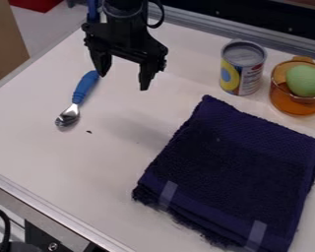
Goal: Put the can on the middle of table
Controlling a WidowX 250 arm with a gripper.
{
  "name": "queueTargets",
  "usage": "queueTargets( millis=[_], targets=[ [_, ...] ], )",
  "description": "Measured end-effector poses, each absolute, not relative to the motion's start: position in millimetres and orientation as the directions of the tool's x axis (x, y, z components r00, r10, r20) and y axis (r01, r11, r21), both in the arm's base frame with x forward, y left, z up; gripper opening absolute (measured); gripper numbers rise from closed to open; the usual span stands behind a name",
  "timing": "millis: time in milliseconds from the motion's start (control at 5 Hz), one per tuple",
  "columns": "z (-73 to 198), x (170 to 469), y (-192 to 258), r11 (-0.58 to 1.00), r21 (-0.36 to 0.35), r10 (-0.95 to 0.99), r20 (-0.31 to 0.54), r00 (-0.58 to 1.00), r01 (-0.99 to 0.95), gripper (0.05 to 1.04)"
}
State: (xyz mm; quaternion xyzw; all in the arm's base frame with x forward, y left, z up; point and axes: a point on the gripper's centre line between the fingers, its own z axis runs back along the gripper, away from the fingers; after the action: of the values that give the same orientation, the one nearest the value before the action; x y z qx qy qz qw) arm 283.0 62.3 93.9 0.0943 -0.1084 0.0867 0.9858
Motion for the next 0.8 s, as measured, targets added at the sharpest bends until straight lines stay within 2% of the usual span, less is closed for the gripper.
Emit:
queueTargets(
  millis=[200, 400, 800],
  targets=[
    [86, 281, 62, 0.968, 0.171, 0.147, 0.203, 0.968, -0.183, 0.999],
    [84, 304, 63, 0.972, 0.222, 0.032, 0.197, 0.980, -0.076, 0.998],
    [97, 365, 51, 0.963, 0.226, -0.206, 0.257, 0.944, 0.148, 0.998]
  ],
)
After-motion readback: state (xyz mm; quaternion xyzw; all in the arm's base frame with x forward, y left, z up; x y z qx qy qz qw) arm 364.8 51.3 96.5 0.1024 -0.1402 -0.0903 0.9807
